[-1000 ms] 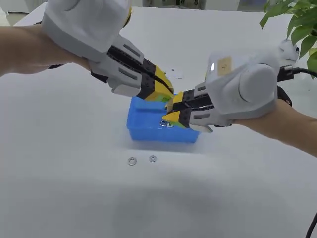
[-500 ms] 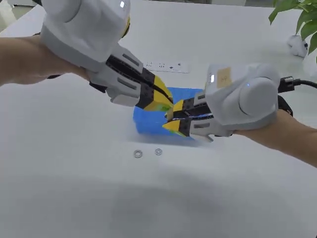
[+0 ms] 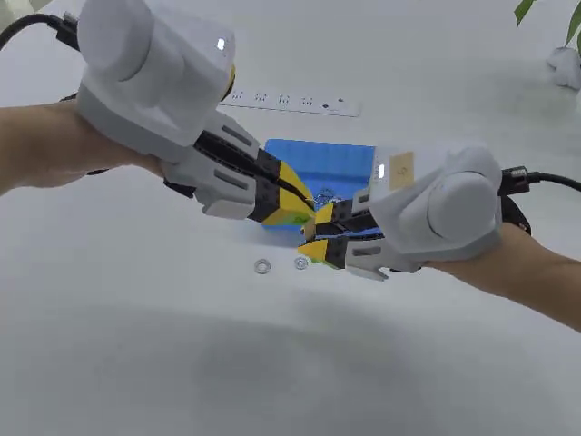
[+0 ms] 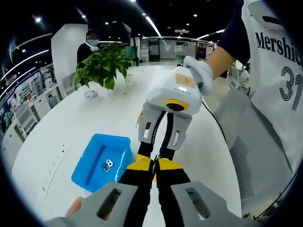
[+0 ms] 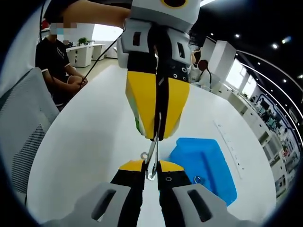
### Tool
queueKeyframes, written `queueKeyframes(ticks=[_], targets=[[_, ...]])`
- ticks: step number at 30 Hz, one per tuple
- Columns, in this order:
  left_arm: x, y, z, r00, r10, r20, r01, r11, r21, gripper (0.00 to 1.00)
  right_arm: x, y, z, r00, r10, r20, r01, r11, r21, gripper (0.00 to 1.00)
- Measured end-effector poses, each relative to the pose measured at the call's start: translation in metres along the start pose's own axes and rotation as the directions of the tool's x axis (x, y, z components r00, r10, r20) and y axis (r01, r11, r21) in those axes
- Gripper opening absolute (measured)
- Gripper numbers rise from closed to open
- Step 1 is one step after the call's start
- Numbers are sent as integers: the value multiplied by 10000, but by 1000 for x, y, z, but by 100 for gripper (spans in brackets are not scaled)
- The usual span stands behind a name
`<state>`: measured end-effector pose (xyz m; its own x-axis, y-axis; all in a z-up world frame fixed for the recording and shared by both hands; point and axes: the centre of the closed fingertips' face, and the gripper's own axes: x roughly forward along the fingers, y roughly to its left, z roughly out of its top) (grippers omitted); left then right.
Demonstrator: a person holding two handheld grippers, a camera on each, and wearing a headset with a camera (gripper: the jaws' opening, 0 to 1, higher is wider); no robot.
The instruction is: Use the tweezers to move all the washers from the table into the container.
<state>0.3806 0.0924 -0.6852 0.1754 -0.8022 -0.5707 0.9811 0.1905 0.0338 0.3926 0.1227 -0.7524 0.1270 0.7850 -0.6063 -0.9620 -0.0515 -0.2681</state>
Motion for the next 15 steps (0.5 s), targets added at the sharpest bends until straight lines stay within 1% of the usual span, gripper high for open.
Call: queueKeyframes(ticks=[3, 9, 15], targets=[[0, 0, -3, 10000, 23, -20, -23, 10000, 6, 6, 4, 1, -1, 10000, 39, 24, -39, 9999, 109, 11], [0, 6, -8, 9999, 118, -64, -117, 9999, 100, 6, 10, -1, -2, 10000, 19, 82, -20, 9998, 222, 11], [5, 10, -16, 9998, 72, -183, -71, 9999, 81, 6, 15, -2, -10, 10000, 67, 34, -68, 9989, 462, 11]])
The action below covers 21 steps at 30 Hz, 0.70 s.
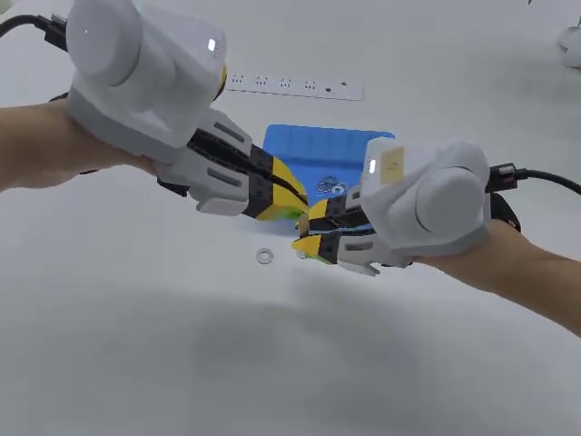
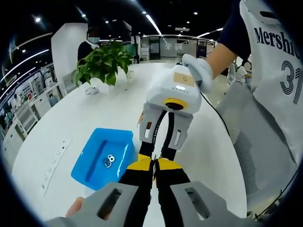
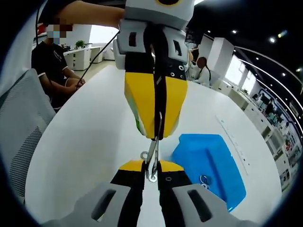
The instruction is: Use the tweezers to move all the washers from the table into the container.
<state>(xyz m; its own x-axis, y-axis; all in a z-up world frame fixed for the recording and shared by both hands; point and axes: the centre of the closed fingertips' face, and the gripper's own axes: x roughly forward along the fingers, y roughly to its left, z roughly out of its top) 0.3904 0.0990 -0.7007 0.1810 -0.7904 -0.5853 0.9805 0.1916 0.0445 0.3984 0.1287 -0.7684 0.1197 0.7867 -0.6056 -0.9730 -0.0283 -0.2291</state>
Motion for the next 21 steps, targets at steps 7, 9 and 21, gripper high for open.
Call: queueKeyframes(ticks=[7, 9, 21], targets=[[2, 3, -6, 9999, -11, -101, 10, 10000, -96, 5, 3, 1, -5, 10000, 41, -12, -41, 9999, 136, 11], [2, 3, -5, 9999, -18, -112, 18, 10000, -37, 5, 4, 0, -4, 10000, 8, 54, -9, 9998, 191, 11], [8, 2, -4, 9999, -7, -126, 7, 10000, -39, 5, 6, -2, -7, 10000, 21, 21, -21, 9998, 205, 11]])
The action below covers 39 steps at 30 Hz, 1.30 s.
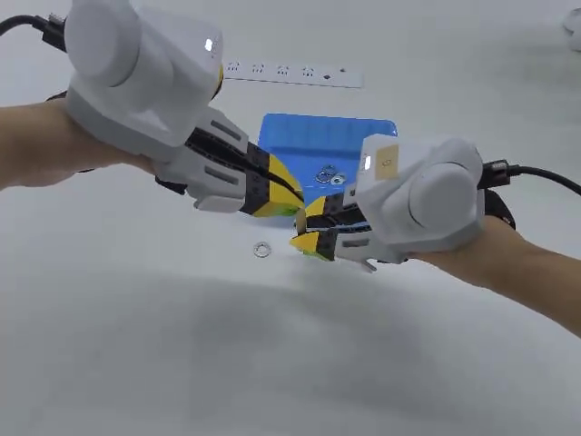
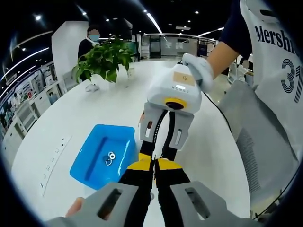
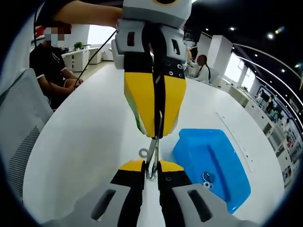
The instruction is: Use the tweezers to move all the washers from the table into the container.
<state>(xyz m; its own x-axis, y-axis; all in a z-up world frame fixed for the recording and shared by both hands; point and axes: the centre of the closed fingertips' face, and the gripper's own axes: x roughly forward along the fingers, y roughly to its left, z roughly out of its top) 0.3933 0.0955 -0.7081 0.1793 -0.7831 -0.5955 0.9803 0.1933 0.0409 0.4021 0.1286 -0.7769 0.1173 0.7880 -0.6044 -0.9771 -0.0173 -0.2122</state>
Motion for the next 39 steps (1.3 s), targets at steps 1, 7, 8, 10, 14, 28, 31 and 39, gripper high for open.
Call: queueKeyframes(ticks=[1, 7, 8, 10, 14, 28, 31, 39], targets=[[1, -1, 1, 10000, -28, -14, 28, 10000, -2, 5, 0, 0, 0, 10000, 18, 4, -18, 10000, 22, 11], [1, -3, 4, 9999, 63, -136, -59, 9996, 259, 5, 1, 0, 1, 10000, 50, 18, -50, 10000, -13, 12], [1, -4, 4, 9999, 45, -130, -42, 9997, 256, 5, 1, -1, 1, 10000, 52, 32, -52, 10000, -23, 12], [0, -3, 3, 9999, 69, -121, -66, 9996, 260, 5, 1, -1, 2, 10000, 59, 13, -59, 10000, -56, 12], [0, -1, 0, 9998, 126, -160, -123, 9997, 211, 5, 3, 0, 0, 9999, 90, -47, -90, 9999, -80, 12], [4, -4, 4, 10000, -80, -7, 80, 9999, -97, 5, 2, 0, -3, 9999, 120, -69, -117, 9994, 324, 11], [5, -5, 5, 9999, -163, 18, 163, 9997, -167, 6, 1, 0, -4, 9997, 217, -97, -212, 9986, 475, 10], [4, -11, 5, 9992, -305, -263, 305, 9995, -33, 6, -1, 8, -2, 9992, 337, -208, -331, 9990, 298, 10]])
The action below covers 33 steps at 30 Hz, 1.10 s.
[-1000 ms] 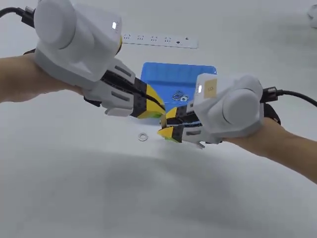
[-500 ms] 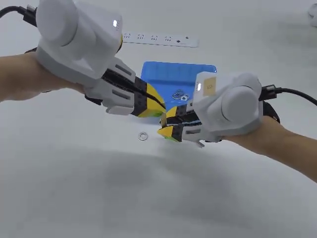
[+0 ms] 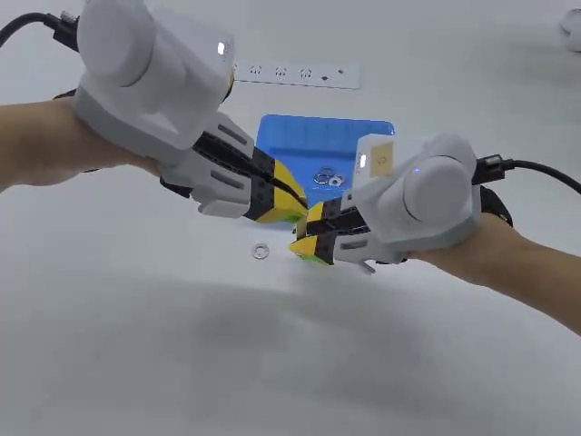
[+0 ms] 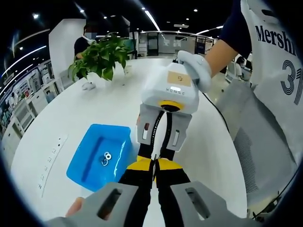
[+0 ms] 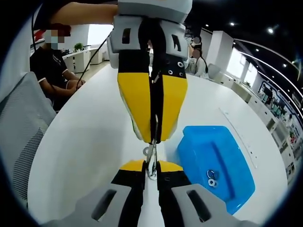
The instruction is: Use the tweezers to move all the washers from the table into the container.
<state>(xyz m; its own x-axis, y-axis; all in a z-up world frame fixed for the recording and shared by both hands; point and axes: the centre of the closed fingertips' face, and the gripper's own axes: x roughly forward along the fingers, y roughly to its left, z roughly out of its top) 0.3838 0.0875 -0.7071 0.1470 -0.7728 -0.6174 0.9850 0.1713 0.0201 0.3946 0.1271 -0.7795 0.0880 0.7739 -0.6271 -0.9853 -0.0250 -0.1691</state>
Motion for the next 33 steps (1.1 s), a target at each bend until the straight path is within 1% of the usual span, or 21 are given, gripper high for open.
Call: queueKeyframes(ticks=[2, 5, 7, 10, 11, 12, 15, 18, 20, 24, 25, 26, 27, 29, 30, 32, 33], targets=[[-2, -1, 1, 10000, -8, 1, 8, 10000, 58, 6, -3, 1, 2, 10000, -14, 22, 14, 10000, -18, 10], [-6, -3, 8, 10000, 0, 62, -1, 9999, 135, 6, -8, 0, 7, 10000, -42, 38, 43, 9999, -109, 10], [-8, -4, 12, 9999, -5, 107, 4, 9999, 170, 5, -12, 0, 11, 9999, 24, 106, -23, 9999, -126, 10], [-13, -3, 19, 9999, 4, 118, -8, 9991, 417, 6, -18, -1, 17, 9999, -23, 138, 28, 9995, -322, 10], [-16, 0, 21, 9999, -3, 146, -3, 9989, 464, 6, -21, -3, 19, 9999, -58, 153, 65, 9992, -406, 10], [-17, 0, 22, 9999, -1, 153, -7, 9988, 497, 5, -22, -3, 20, 9999, -69, 156, 76, 9990, -448, 10], [-23, 6, 29, 9996, 138, 263, -158, 9970, 755, 5, -28, -9, 26, 9996, -198, 191, 209, 9980, -604, 10], [-28, 13, 35, 9987, 293, 416, -325, 9964, 778, 5, -34, -18, 30, 9991, -358, 213, 371, 9972, -644, 10], [-30, 15, 38, 9982, 335, 497, -377, 9956, 863, 5, -38, -22, 34, 9987, -456, 207, 470, 9959, -768, 10], [-36, 21, 45, 9979, 374, 532, -430, 9931, 1095, 5, -43, -27, 42, 9980, -577, 246, 598, 9936, -960, 10], [-36, 23, 44, 9981, 343, 519, -400, 9928, 1128, 5, -44, -28, 43, 9981, -567, 244, 588, 9932, -1004, 10], [-37, 25, 46, 9982, 352, 494, -412, 9911, 1263, 5, -45, -30, 45, 9980, -590, 220, 610, 9920, -1101, 10], [-39, 26, 48, 9982, 352, 493, -412, 9910, 1276, 5, -45, -32, 46, 9979, -610, 217, 631, 9915, -1136, 10], [-41, 31, 51, 9977, 423, 529, -496, 9881, 1456, 5, -47, -36, 48, 9974, -671, 245, 696, 9906, -1174, 10], [-42, 34, 52, 9976, 402, 572, -481, 9883, 1444, 5, -48, -41, 50, 9967, -754, 290, 783, 9901, -1166, 10], [-43, 40, 53, 9968, 461, 646, -554, 9871, 1502, 5, -49, -44, 52, 9962, -803, 328, 835, 9901, -1131, 10], [-44, 44, 54, 9966, 458, 685, -555, 9876, 1469, 5, -50, -49, 53, 9952, -904, 368, 941, 9889, -1154, 10]])
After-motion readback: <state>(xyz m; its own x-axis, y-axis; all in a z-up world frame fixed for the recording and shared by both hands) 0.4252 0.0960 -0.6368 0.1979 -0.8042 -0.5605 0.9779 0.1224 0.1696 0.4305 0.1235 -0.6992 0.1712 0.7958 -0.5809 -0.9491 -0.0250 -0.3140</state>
